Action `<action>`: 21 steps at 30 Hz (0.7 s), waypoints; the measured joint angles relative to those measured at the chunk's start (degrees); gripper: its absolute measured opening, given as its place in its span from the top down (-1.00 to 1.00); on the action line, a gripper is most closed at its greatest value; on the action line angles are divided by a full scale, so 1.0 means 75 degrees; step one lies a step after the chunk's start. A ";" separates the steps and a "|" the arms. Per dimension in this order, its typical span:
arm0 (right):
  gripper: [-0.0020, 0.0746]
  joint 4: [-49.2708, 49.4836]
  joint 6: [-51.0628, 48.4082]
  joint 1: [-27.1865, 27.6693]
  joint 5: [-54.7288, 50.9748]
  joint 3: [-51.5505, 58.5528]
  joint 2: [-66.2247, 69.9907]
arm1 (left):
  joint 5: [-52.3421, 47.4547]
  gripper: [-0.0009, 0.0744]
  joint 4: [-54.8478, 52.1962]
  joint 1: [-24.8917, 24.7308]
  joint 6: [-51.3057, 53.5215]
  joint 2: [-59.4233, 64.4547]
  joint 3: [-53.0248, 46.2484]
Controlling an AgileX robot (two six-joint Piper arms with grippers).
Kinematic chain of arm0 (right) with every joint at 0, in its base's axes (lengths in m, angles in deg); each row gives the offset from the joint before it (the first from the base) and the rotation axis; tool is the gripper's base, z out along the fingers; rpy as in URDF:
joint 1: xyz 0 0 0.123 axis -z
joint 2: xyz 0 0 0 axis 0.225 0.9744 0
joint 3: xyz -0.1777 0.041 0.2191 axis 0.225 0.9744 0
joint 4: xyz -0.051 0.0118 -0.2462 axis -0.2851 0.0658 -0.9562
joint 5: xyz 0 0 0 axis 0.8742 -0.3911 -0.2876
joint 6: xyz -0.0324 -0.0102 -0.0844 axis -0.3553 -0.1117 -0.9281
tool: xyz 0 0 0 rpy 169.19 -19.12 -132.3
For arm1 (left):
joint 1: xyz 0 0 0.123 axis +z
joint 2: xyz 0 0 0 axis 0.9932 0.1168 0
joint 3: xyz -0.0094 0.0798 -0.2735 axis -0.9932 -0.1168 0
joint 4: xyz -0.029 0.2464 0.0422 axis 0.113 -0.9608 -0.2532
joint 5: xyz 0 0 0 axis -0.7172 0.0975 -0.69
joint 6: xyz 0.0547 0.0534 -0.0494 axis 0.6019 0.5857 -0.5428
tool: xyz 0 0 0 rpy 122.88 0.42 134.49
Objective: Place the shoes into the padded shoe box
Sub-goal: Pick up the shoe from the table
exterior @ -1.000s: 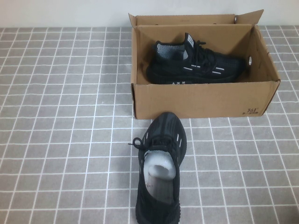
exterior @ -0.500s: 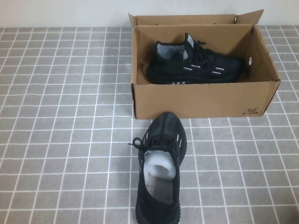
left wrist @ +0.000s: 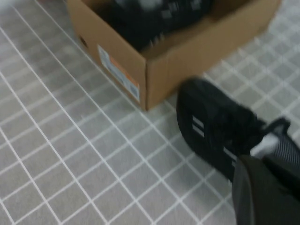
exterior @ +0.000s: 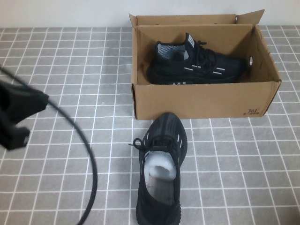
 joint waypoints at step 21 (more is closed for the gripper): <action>0.97 0.0000 0.0000 0.0000 0.0000 0.0000 0.0000 | -0.0100 0.93 -0.2378 -0.4188 0.0434 0.3321 0.1681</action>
